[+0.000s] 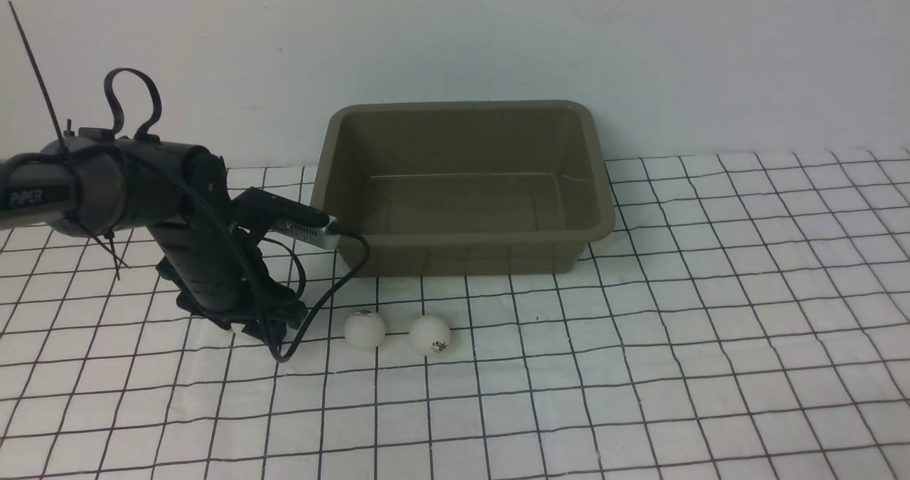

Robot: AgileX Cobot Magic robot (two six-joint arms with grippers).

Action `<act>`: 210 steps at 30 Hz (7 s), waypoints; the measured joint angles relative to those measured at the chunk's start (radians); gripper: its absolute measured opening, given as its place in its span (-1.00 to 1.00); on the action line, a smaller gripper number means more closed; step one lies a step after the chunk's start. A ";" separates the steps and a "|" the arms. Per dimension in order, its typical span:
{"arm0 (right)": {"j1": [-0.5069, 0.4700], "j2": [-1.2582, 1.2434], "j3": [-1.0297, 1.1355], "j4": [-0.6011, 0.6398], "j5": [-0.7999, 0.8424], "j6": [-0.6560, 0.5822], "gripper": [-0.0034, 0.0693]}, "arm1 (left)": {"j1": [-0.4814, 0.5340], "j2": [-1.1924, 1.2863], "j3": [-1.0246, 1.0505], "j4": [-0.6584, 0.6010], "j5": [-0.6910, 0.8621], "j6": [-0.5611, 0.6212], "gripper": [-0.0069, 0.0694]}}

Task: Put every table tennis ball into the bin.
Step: Use the left arm to clamp the table tennis ball closest to it, then use the left arm to put the table tennis ball into the box, then use the left arm to clamp the table tennis ball closest to it, then use the left arm to put the table tennis ball into the box

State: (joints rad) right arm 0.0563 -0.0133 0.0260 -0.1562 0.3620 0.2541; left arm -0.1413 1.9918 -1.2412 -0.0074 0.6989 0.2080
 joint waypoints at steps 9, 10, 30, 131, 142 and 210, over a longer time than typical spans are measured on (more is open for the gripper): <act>0.000 0.000 0.000 0.000 0.000 0.000 -0.95 | 0.000 0.003 -0.041 0.007 0.074 -0.027 0.09; 0.000 0.000 0.000 0.000 0.000 0.000 -0.95 | 0.000 0.002 -0.059 0.007 0.107 -0.030 0.09; 0.000 0.000 0.000 0.000 0.000 0.000 -0.95 | -0.001 -0.078 -0.661 -0.311 0.461 0.018 0.09; 0.000 0.000 0.000 0.000 0.000 -0.015 -0.95 | -0.209 -0.012 -0.079 -0.190 0.008 0.092 0.66; 0.000 0.000 0.000 0.000 0.000 -0.014 -0.95 | -0.209 0.002 -0.079 -0.172 -0.018 0.092 0.26; 0.000 0.000 0.000 0.000 0.000 -0.014 -0.95 | -0.209 0.126 -0.517 -0.137 0.039 0.132 0.24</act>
State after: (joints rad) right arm 0.0563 -0.0133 0.0260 -0.1562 0.3620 0.2398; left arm -0.3505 2.1180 -1.7583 -0.1443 0.7382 0.3396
